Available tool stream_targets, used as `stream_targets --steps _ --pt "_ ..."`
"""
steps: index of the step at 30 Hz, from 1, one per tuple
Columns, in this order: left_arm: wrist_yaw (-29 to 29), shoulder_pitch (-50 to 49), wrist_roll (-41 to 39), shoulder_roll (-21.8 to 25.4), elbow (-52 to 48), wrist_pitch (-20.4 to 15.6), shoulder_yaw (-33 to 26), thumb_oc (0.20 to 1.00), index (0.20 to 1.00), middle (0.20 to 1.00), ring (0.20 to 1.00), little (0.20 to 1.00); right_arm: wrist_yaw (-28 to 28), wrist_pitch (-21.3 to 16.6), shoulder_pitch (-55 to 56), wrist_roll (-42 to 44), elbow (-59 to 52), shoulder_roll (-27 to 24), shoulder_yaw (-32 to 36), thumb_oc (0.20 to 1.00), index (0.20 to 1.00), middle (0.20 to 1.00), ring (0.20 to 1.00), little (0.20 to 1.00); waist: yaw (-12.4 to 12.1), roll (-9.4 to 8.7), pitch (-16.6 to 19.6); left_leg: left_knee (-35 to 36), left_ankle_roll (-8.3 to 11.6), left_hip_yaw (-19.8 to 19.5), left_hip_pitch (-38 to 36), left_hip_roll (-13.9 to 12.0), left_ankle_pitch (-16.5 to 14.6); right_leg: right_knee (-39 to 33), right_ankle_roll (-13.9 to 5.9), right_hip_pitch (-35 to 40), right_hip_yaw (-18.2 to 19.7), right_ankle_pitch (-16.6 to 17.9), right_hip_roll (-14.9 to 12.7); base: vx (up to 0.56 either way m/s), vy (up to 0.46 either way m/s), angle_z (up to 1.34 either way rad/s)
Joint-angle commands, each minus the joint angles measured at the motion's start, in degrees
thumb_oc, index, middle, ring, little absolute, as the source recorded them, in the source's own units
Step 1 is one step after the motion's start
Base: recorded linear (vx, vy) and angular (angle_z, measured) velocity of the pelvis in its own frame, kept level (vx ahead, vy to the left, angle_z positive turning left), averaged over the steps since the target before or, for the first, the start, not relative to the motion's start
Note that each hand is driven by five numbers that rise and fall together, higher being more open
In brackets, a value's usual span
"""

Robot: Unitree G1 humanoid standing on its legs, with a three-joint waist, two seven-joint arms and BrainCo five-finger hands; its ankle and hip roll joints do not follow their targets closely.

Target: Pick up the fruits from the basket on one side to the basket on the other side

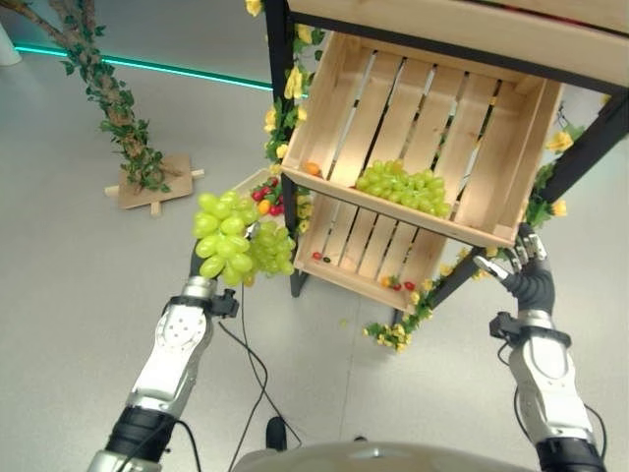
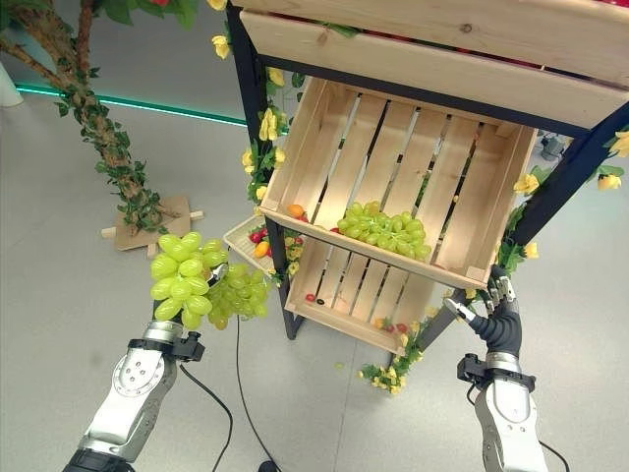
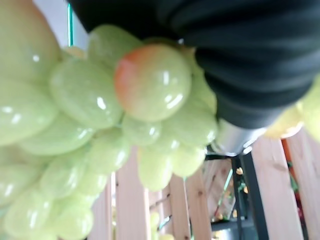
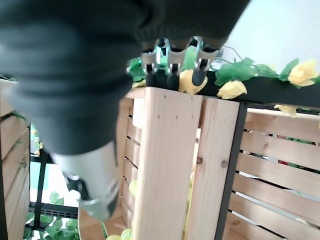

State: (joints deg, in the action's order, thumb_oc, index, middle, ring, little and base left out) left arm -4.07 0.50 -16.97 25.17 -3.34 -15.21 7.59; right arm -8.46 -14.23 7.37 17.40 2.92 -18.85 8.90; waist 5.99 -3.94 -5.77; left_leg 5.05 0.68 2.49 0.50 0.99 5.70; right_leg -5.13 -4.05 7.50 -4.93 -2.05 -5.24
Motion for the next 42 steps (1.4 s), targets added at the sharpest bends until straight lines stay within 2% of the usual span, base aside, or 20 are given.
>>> stream_targets --steps 1,6,10,16,25,33,38,42 --pt "0.14 2.25 0.23 0.18 -3.95 -3.04 -1.45 0.200 0.200 0.200 0.200 0.200 0.59 -1.43 -3.04 -1.24 -1.03 -0.15 -0.19 1.000 1.000 1.000 1.000 1.000 -1.57 0.21 3.63 -5.00 0.74 0.78 -2.48 -1.91 -9.07 5.63 -4.24 -3.43 -0.16 -1.63 -0.03 0.03 0.051 -0.06" --pt "0.37 2.12 0.19 0.34 -4.50 -2.89 -1.27 0.200 0.200 0.200 0.200 0.200 0.55 -1.44 -2.83 -1.38 -1.06 0.15 -0.27 1.000 1.000 1.000 1.000 1.000 -1.68 0.11 3.93 -4.80 0.50 0.85 -2.78 -1.59 -9.41 5.32 -4.53 -3.28 -0.11 -1.51 -0.22 0.02 0.030 -0.04" --pt "1.42 4.24 1.14 1.79 -6.27 -2.43 1.25 0.200 0.200 0.200 0.200 0.200 0.14 -1.60 -2.57 -1.51 -1.16 0.36 0.35 1.000 1.000 1.000 1.000 1.000 -2.47 0.46 4.17 -4.29 0.29 -0.09 -2.13 -1.22 -8.80 5.18 -4.92 -3.85 -0.92 -1.07 -0.42 0.00 0.010 0.00" --pt "1.72 7.72 1.00 2.23 -7.54 -2.46 4.29 0.200 0.200 0.200 0.200 0.200 -0.40 -1.79 -2.99 -1.98 -0.52 -0.14 -0.31 1.000 1.000 1.000 1.000 1.000 -2.41 0.43 4.41 -3.29 0.53 -0.53 -2.43 -1.20 -8.43 4.79 -4.93 -3.73 -2.00 -1.18 -0.28 0.01 0.013 0.08" --pt "1.99 6.41 0.34 1.52 -7.63 -1.72 3.82 0.200 0.200 0.200 0.200 0.200 0.35 -1.18 -3.32 -2.04 -0.73 -0.68 -1.93 1.000 1.000 1.000 1.000 1.000 -2.27 0.15 4.76 -2.76 0.73 -0.72 -3.44 -1.44 -8.30 4.16 -4.43 -2.87 -2.55 -1.21 -0.03 0.00 -0.001 0.01" --pt "1.44 7.81 0.22 0.21 -6.10 -0.89 3.99 0.200 0.200 0.200 0.200 0.200 0.74 -0.39 -3.75 -1.96 -0.31 -0.76 -2.54 1.000 1.000 1.000 1.000 1.000 -0.94 -0.02 5.25 -3.16 0.77 -0.21 -4.29 -1.74 -8.70 4.51 -4.01 -2.41 -1.39 -1.44 0.39 0.00 -0.004 -0.02" --pt "1.04 11.58 0.30 -0.60 -3.97 -0.24 6.27 0.200 0.200 0.200 0.200 0.200 0.73 -0.08 -4.40 -1.81 0.70 -1.14 -3.07 1.000 1.000 1.000 1.000 1.000 -0.19 0.09 5.65 -3.06 0.86 0.21 -4.77 -2.00 -8.79 4.58 -4.05 -2.27 -1.03 -1.46 0.51 0.00 0.000 0.00" --pt "-0.02 19.13 1.72 -2.14 1.29 0.45 10.71 0.200 0.200 0.200 0.200 0.200 1.05 0.39 -5.47 -1.34 1.54 -1.62 -4.49 1.000 1.000 1.000 1.000 1.000 1.35 0.31 6.39 -2.58 0.97 1.08 -6.02 -2.23 -9.42 4.45 -4.15 -1.66 -0.36 -1.89 0.72 0.00 0.002 -0.02"
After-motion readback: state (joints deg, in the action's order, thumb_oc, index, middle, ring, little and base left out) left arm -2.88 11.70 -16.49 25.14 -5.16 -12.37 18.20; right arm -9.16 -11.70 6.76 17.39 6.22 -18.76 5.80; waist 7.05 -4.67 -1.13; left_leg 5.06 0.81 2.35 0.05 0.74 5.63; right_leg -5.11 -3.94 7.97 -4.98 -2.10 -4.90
